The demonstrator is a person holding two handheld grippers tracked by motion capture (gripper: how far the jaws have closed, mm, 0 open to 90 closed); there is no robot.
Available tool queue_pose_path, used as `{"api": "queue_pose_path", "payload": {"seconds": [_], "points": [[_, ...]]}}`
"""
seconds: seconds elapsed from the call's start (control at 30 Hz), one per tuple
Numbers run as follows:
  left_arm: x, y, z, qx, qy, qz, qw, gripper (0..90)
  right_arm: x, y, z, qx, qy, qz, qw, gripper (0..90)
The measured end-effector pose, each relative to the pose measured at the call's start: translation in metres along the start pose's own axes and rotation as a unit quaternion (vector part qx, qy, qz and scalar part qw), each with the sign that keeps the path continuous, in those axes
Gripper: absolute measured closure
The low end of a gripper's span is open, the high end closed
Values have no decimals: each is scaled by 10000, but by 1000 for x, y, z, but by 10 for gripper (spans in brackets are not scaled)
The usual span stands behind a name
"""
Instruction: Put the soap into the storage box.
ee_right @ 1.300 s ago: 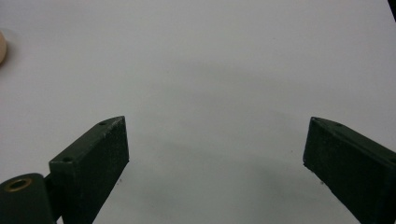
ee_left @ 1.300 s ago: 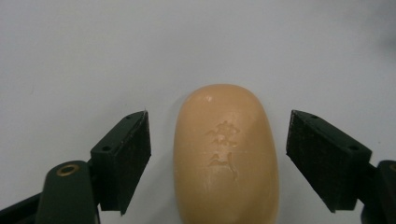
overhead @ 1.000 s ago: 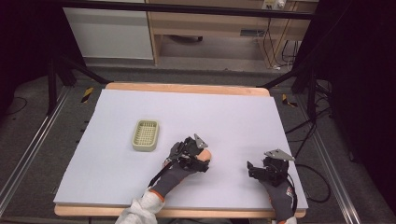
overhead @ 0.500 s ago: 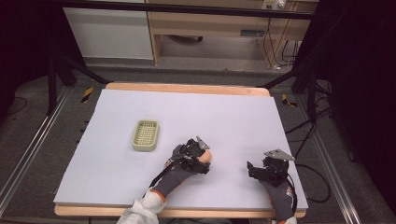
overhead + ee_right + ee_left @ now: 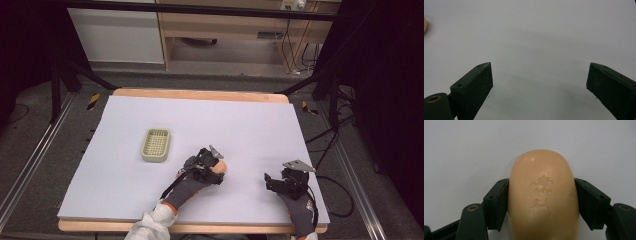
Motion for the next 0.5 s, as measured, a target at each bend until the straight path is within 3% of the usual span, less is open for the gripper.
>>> {"api": "queue_pose_path", "payload": {"seconds": [0.5], "points": [[6, 1, 3, 19, 84, -51, 9999, 315, 0, 0, 0, 15, 21, 15, 10000, 71]]}}
Point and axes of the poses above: each handheld gripper's, and its own axes: x roughly backward along the jaws, y roughly out of its top, z roughly to its left, the point moved 8 cm from there along -x, roughly forward along the jaws, and after that the axes turned 8 degrees about y, right-handed, at the moved point
